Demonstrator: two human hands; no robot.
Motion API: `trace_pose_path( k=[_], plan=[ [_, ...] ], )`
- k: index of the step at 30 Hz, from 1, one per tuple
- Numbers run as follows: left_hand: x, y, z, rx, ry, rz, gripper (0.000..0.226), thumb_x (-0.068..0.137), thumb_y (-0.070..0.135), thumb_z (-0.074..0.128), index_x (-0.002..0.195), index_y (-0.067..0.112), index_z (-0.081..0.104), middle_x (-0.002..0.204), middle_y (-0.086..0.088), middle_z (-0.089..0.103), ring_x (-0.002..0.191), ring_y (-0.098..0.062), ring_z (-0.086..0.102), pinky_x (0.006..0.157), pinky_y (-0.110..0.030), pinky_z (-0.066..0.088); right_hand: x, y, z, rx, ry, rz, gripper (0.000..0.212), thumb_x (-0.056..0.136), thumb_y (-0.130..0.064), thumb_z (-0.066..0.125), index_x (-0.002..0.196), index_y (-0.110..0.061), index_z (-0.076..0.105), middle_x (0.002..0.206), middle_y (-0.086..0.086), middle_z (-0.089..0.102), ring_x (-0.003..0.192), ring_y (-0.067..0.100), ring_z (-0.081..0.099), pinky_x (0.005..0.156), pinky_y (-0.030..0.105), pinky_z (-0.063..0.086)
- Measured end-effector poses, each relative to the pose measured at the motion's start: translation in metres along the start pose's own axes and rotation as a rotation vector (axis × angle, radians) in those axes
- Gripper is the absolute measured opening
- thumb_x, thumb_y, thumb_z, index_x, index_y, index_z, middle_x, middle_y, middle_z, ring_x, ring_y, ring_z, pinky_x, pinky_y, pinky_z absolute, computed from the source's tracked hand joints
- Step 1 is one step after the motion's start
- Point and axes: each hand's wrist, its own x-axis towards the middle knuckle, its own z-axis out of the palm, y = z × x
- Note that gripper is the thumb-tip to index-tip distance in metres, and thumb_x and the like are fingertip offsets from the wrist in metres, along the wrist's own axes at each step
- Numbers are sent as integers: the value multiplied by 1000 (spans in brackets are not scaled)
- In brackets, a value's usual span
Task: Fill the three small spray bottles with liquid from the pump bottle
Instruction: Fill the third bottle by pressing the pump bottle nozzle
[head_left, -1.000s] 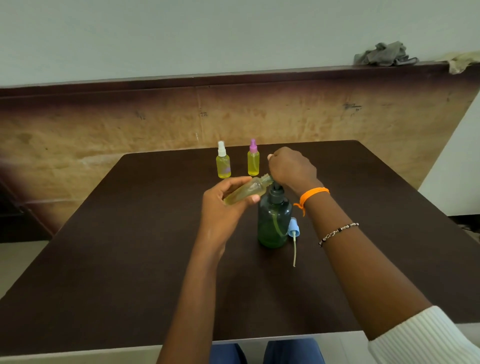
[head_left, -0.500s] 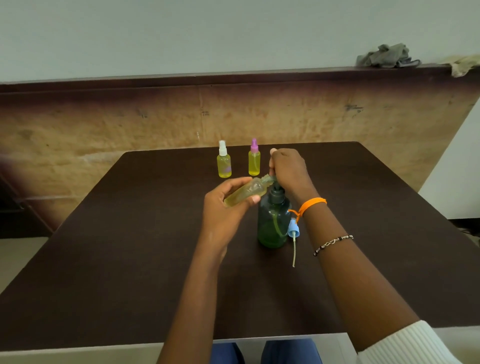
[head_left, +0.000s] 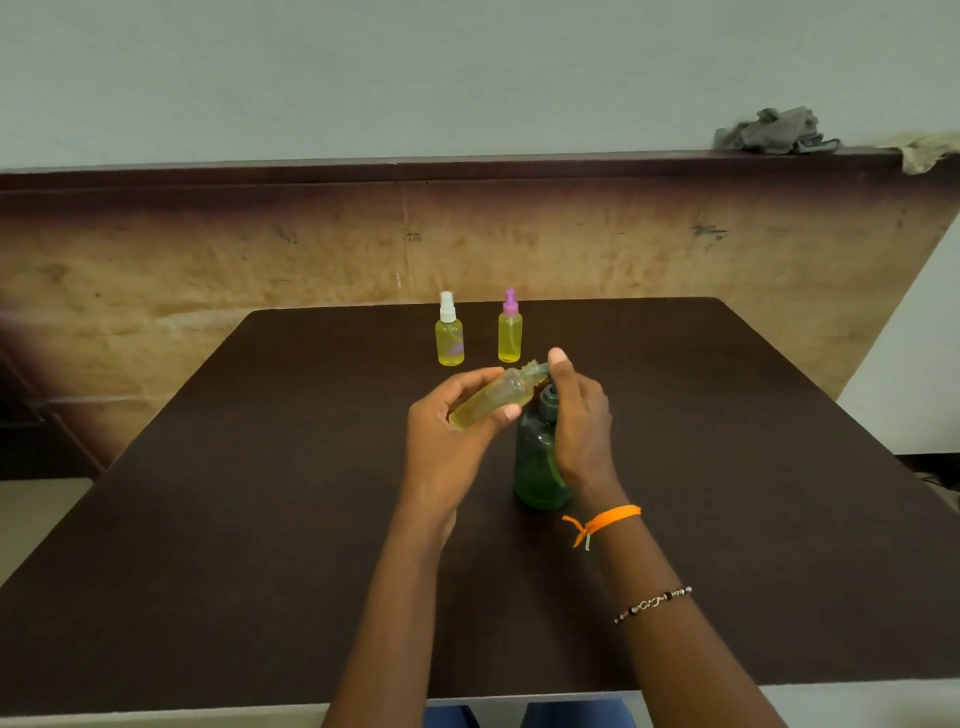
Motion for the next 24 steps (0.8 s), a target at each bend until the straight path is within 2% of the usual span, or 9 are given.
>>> trace_pose_path(
  k=[2,3,5,6,9,14,18,24],
  plan=[
    [0,-1,0,-1,1,-3,34,75,2,74,103,21,69,97,8,71,92,1,65,71,-11,50,0,-2,1,-15,24,20,58,84,-60,39,62,-11,60,66,10,64,74,34,59,76,49,47],
    [1,-2,0,-3,4,-4,34,75,2,74,102,23,68,98,8,71,92,0,66,72,-12,50,0,-3,0,-35,43,27,54,89,-52,41,56,-12,55,60,3,60,67,26,57,73,44,46],
    [1,-4,0,1,4,-8,35,75,2,74,101,25,68,99,8,71,94,-1,66,74,-14,51,0,-3,0,-108,103,-6,52,97,-31,41,48,-16,45,52,-6,48,57,11,46,65,35,37],
    [2,-4,0,8,1,-13,35,75,2,74,101,25,68,99,8,71,94,-1,66,75,-15,52,0,-4,0,-138,128,-27,51,98,-27,40,48,-18,41,50,-7,45,55,10,42,62,33,33],
    [2,-5,-1,18,0,-17,35,75,2,74,102,23,68,99,9,71,94,0,65,78,-15,53,0,1,2,-167,137,-67,50,98,-28,39,49,-18,42,51,-8,44,54,9,41,59,31,32],
    [3,1,0,-9,-4,4,33,76,2,73,104,20,68,96,11,70,90,4,65,72,-10,50,-1,-1,2,-179,112,-57,56,99,-42,35,62,-7,60,53,-9,50,57,6,47,61,24,35],
    [4,-1,-1,6,-8,0,35,75,1,73,104,21,68,97,11,70,91,4,65,75,-12,52,2,-2,1,-185,132,-32,52,100,-28,39,48,-19,41,52,-8,44,55,9,42,62,32,33],
    [3,-5,-1,5,-5,-10,35,76,2,73,103,24,68,97,10,71,93,1,65,74,-13,52,0,-3,2,-167,131,-40,52,100,-28,39,48,-21,41,49,-8,43,53,9,41,60,31,33]
  ],
)
